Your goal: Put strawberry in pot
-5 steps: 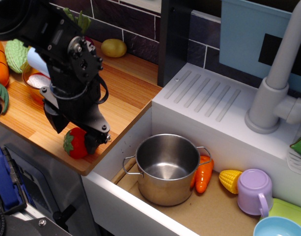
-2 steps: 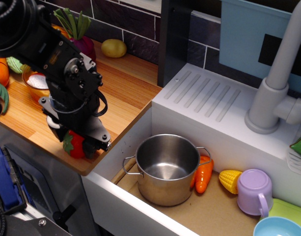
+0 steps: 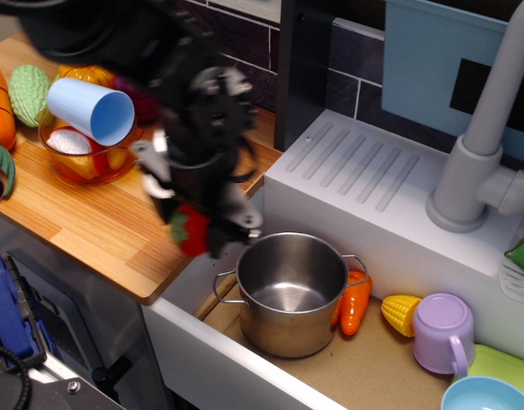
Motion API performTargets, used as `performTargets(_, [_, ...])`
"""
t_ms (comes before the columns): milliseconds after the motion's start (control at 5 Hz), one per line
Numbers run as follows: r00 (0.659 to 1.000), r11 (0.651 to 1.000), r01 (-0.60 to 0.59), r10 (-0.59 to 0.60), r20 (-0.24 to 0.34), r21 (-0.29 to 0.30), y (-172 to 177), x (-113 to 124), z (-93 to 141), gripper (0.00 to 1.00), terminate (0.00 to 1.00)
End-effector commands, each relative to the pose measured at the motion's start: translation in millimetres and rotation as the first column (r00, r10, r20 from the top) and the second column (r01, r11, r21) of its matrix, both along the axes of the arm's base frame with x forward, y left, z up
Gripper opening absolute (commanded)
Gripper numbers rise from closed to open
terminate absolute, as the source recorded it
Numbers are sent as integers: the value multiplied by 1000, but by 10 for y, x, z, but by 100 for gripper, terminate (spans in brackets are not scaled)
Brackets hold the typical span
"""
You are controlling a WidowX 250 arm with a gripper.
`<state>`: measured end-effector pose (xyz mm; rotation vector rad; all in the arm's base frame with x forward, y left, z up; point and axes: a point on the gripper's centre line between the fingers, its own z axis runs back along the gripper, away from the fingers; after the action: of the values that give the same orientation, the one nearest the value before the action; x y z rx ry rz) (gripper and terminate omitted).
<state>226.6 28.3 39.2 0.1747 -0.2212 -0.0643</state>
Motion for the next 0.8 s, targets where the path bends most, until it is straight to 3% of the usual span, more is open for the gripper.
performTargets(0, [995, 993, 95, -95, 4, -71, -132, 316, 125, 0, 0])
performTargets(200, [989, 986, 150, -149, 15, -78, -292, 304, 102, 0, 0])
performTargets(400, [977, 968, 213, -209, 41, -132, -451, 269, 65, 100, 0])
performTargets(600, [977, 968, 213, -209, 41, -132, -451, 269, 65, 100, 0])
